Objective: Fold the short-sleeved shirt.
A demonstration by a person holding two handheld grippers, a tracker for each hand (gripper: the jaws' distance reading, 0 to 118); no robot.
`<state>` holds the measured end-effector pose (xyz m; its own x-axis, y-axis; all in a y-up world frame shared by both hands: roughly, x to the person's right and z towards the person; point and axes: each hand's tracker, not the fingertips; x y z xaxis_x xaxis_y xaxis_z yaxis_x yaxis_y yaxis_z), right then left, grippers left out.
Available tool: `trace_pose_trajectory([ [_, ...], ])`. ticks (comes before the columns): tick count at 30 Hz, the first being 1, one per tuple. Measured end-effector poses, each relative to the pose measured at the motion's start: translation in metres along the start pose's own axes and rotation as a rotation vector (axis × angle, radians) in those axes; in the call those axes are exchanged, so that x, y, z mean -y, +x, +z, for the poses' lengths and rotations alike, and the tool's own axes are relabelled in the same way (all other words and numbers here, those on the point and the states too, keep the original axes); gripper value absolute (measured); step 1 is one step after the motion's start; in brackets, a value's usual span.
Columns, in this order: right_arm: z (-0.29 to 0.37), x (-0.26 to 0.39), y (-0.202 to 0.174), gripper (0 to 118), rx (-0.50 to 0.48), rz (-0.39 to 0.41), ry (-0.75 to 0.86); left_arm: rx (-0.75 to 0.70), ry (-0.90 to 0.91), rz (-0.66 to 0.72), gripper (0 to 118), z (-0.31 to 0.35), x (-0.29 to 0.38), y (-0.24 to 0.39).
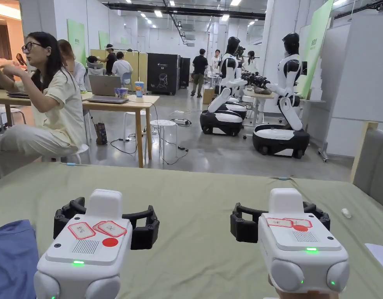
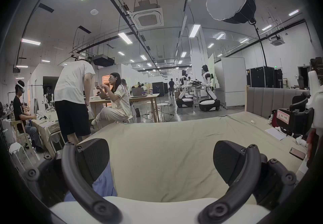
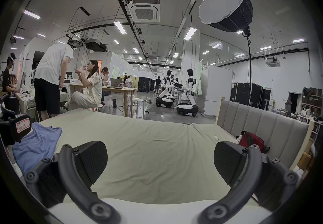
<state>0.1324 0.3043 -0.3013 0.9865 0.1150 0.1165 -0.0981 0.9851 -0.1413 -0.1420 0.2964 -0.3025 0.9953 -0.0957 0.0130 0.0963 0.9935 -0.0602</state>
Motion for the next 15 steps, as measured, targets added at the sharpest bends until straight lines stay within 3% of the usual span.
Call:
trace_pose_trajectory([
  [15,-0.0004,0.0053,0.0005,118,-0.006,-0.011,0.0,0.007,-0.002,-0.013,118,0.0025,0.0027,0.0012],
])
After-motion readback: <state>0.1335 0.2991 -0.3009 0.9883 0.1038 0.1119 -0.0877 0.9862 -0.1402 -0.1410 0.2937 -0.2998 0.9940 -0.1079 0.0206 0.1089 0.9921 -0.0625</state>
